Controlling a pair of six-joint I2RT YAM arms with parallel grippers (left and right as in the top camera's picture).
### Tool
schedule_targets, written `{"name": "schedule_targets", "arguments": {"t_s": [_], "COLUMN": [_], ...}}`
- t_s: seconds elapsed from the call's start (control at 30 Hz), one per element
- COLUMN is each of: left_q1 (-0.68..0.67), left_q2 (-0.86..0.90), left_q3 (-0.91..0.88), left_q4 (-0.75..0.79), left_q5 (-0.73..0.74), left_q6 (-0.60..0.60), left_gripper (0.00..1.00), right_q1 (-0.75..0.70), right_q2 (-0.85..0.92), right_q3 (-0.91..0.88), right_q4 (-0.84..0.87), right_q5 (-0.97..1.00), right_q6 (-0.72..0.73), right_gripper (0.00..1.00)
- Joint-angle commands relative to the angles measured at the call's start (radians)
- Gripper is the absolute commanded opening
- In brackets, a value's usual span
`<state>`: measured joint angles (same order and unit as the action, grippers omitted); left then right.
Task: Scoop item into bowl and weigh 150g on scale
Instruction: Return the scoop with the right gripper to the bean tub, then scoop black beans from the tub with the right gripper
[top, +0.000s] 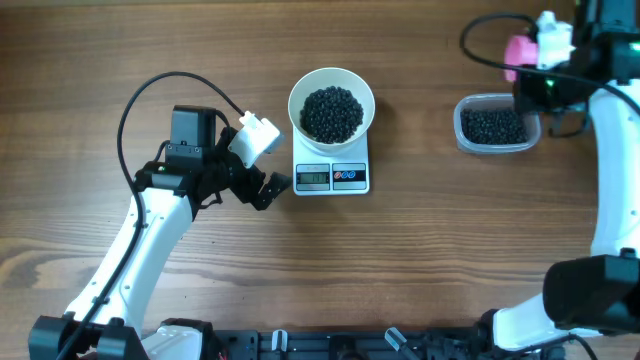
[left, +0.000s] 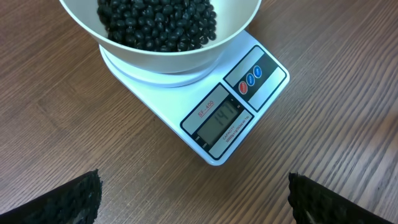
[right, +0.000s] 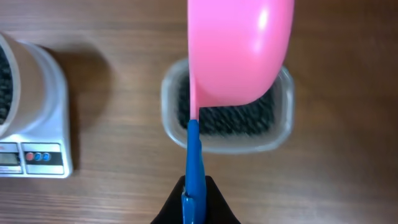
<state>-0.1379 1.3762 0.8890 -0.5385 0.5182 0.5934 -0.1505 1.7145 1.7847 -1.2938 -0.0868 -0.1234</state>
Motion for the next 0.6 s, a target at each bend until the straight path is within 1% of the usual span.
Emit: {"name": "schedule_targets", "arguments": {"t_s": [0.0, 0.1, 0.2, 0.57], "left_q1": [0.003, 0.003, 0.003, 0.003], "left_q2": [-0.002, -0.002, -0.002, -0.002], "left_q3": [-0.006, -0.006, -0.006, -0.006], "left_q4": [0.0, 0.0, 0.0, 0.0], "left_q5": [0.008, 0.008, 0.008, 0.008], "left_q6": [0.005, 0.005, 0.005, 0.005], "left_gripper": [1.0, 1.0, 1.0, 1.0], "right_q1": [-0.034, -0.033, -0.032, -0.032], "right_q2": [-0.003, 0.006, 0.038, 0.214], "right_q3": [-0.07, -0.136, -0.177, -0.191], "right_q4": [0.0, 0.021, 0.036, 0.052], "right_q5": [-0.012, 0.045, 0.045, 0.052], "right_q6": [-0.008, -0.009, -0.008, -0.008], "right_gripper": [0.04, 0.04, 0.04, 0.04]}}
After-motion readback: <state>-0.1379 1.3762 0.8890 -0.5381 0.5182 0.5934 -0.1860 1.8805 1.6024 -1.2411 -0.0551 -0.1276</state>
